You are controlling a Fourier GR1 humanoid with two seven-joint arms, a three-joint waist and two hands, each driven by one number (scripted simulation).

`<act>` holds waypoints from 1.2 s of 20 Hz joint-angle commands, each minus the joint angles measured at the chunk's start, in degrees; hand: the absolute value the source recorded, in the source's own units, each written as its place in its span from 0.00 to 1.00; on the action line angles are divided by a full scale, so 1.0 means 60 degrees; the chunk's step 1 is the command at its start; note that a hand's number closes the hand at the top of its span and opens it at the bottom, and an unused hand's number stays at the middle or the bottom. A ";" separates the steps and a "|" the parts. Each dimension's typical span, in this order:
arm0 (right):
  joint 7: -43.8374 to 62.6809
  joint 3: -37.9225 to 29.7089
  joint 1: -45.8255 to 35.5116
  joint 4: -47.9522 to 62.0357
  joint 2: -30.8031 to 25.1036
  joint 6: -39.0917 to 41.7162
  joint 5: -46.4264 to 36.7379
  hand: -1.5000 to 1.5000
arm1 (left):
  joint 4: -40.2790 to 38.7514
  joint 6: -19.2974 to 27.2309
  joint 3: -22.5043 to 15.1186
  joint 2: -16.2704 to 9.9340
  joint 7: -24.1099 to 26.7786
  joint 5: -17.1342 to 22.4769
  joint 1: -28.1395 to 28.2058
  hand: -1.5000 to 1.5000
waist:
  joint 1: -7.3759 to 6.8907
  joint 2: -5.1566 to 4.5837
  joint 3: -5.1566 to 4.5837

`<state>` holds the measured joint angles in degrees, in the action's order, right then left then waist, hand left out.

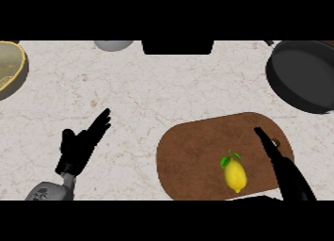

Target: Pick the lemon from the cutting board and place it in the pot

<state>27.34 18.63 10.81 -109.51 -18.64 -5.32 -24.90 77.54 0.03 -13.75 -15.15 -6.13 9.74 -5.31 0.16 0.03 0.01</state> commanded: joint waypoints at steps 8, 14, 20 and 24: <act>-0.2961 -0.0894 0.0813 0.0714 0.0559 0.0612 0.2408 0.00 | -0.0642 -0.0234 0.0323 0.0452 0.0505 -0.0402 -0.0122 0.50 | 0.0019 -0.0006 0.0000; -0.3538 -0.0846 -0.0098 0.2772 0.1802 0.0263 0.2495 0.00 | 0.0158 -0.0542 0.0501 0.0265 -0.0054 -0.0477 0.0131 0.50 | -0.0043 -0.0004 0.0000; -0.4643 -0.1130 -0.0527 0.4602 0.2354 0.0297 0.2684 0.00 | -0.0104 -0.0584 0.0766 0.0524 0.0080 -0.0764 0.0066 0.50 | -0.0031 -0.0011 0.0000; -0.5715 -0.1019 -0.0595 0.5105 0.1360 0.0503 0.1607 1.00 | 0.0651 -0.0617 0.0566 0.0568 -0.0595 -0.0700 0.0025 0.50 | -0.0094 -0.0006 0.0004</act>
<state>-3.67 10.64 8.99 -85.39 -8.74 -1.69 -9.40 79.44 -3.57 -9.67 -12.17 -8.21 5.90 -4.80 0.16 0.79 -0.80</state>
